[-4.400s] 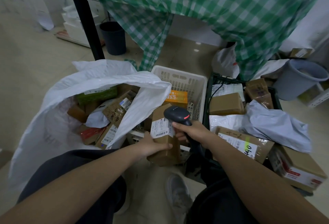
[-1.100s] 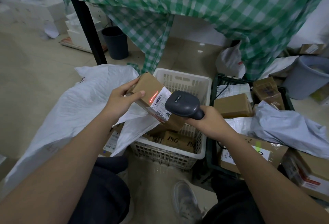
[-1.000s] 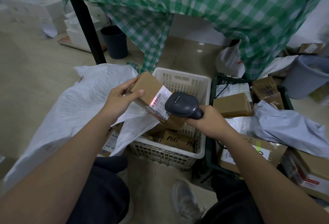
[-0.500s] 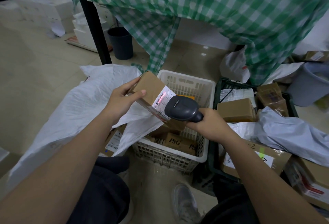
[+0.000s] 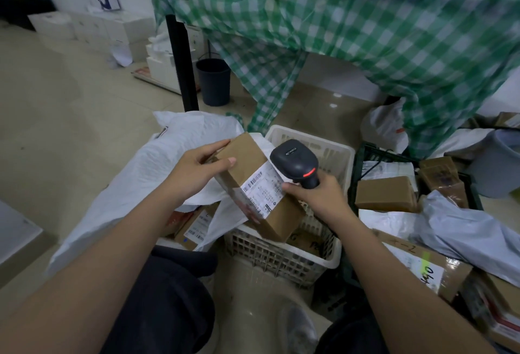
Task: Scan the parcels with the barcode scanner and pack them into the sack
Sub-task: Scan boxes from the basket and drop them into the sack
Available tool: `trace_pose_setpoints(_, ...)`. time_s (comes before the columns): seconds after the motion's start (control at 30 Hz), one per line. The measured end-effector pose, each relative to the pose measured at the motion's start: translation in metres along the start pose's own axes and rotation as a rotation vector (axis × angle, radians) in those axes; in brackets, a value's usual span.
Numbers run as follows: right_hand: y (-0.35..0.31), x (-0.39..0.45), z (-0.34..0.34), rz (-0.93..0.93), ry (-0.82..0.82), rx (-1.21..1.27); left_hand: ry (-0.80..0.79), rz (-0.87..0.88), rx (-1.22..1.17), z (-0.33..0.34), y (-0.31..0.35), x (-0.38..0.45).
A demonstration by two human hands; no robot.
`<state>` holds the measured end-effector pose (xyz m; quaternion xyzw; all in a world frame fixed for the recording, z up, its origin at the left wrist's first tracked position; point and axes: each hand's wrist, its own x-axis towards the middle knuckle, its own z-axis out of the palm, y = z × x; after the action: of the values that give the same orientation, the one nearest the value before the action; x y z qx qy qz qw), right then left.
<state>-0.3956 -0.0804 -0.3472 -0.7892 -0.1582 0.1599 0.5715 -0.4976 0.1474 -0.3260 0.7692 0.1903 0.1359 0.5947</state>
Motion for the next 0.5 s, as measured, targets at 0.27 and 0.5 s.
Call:
trace_pose_setpoints(0.27, -0.007, -0.011, 0.046, -0.104, -0.16, -0.338, 0.087, -0.131, 0.061, -0.026, -0.013, -0.017)
trace_pose_setpoints(0.5, -0.017, -0.014, 0.051, -0.19, -0.22, -0.476, 0.126, -0.193, -0.011, -0.035, -0.011, -0.028)
